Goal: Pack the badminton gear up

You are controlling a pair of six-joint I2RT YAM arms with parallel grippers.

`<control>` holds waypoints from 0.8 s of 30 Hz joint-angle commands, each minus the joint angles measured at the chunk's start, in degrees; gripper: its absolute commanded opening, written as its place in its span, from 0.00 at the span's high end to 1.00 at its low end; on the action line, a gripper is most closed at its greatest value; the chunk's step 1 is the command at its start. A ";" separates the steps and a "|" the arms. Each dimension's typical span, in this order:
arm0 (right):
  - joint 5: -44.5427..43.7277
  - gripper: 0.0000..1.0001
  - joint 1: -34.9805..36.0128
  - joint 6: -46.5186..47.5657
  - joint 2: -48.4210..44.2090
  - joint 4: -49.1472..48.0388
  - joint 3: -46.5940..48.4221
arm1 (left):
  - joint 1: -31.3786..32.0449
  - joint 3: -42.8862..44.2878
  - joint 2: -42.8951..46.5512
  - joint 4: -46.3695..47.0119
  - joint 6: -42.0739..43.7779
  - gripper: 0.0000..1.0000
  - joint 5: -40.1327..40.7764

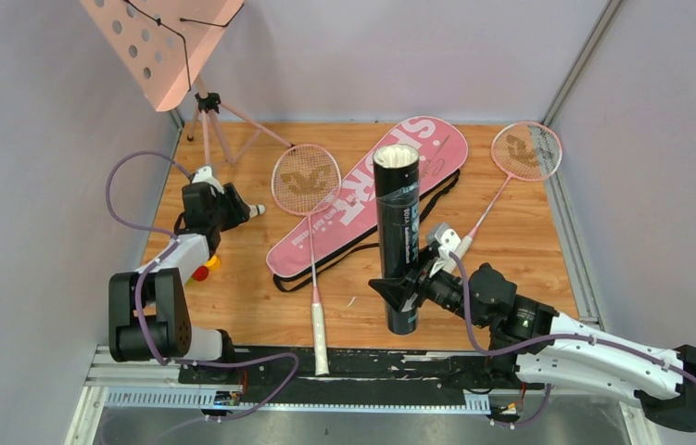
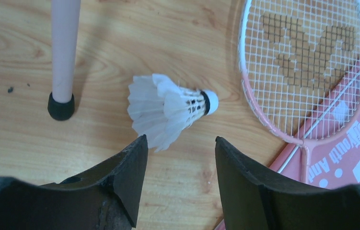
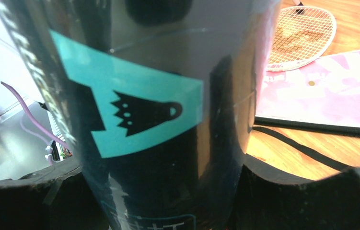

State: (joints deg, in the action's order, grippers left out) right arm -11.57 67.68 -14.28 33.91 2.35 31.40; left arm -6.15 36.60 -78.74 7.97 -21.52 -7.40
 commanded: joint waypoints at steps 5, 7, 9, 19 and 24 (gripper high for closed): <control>0.88 0.81 -0.09 0.55 1.59 -7.27 -0.25 | -1.05 6.26 -3.13 1.98 1.82 0.37 0.67; 1.08 0.81 -0.09 0.66 2.13 -7.27 0.04 | -1.26 7.27 -4.86 1.69 0.69 0.38 -0.79; 1.13 0.81 -0.09 0.66 2.22 -7.27 0.22 | -1.38 7.67 -6.37 2.25 -1.04 0.39 -3.07; 0.00 0.81 -0.09 0.49 1.22 -6.83 -0.06 | -1.49 8.07 -9.28 3.41 -3.42 0.45 -5.75; -0.05 0.81 -0.09 0.57 0.63 -6.05 0.25 | -1.54 7.39 -8.90 4.08 -3.55 0.68 -6.89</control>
State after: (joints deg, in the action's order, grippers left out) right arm -11.00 67.68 -14.22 36.12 1.02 30.63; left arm -7.14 42.68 -87.99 9.23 -24.40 -12.64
